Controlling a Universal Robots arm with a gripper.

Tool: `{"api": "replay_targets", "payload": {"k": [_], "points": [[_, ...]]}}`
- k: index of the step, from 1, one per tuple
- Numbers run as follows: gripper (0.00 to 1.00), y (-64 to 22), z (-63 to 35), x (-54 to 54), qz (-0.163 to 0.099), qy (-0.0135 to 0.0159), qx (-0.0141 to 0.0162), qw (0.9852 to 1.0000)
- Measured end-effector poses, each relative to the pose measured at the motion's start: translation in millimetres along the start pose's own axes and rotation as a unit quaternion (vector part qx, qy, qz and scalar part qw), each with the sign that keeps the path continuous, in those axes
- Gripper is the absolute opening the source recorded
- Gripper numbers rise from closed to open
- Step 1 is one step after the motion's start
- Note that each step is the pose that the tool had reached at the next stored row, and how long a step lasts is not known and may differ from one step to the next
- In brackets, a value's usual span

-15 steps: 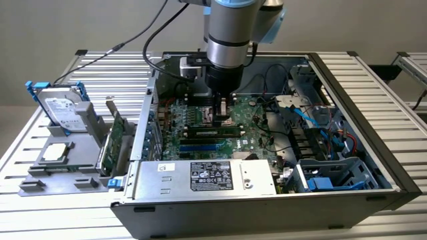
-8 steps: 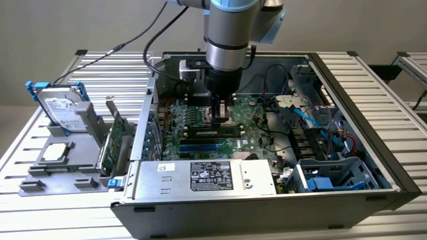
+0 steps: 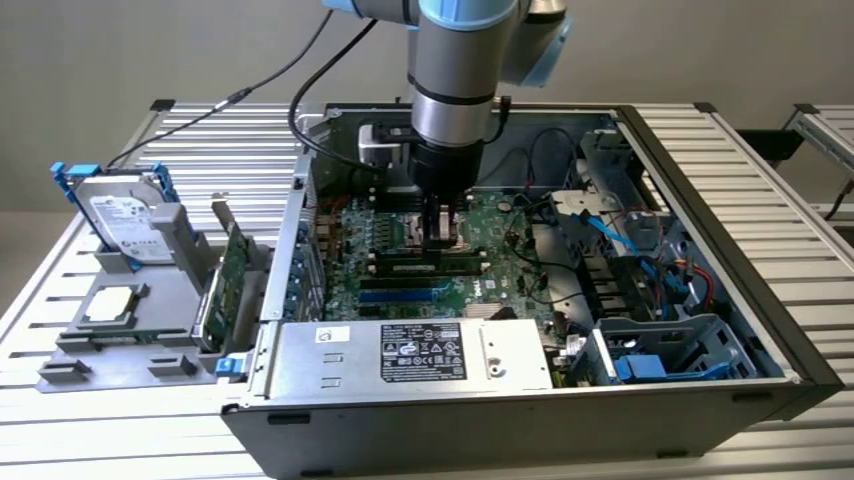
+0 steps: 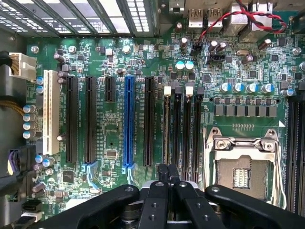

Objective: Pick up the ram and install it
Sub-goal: 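Press down the ram until it locks into place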

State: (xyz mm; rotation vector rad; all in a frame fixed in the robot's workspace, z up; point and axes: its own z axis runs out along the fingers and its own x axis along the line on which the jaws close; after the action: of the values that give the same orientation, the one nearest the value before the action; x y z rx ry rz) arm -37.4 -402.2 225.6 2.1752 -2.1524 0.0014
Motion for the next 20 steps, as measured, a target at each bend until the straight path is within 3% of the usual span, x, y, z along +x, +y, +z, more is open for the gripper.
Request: {"api": "replay_targets", "payload": {"k": [4, 5, 9, 20], "points": [[0.11, 0.0, 0.8, -0.3, 0.0, 0.0012, -0.0001, 1.0], [0.11, 0.0, -1.3, -0.5, 0.0, 0.0004, 0.0003, 1.0], [0.11, 0.8, -14.2, 0.5, 0.0, 0.0016, -0.0004, 1.0], [0.11, 0.8, -14.6, 0.6, 0.0, 0.0017, -0.0004, 1.0]]}}
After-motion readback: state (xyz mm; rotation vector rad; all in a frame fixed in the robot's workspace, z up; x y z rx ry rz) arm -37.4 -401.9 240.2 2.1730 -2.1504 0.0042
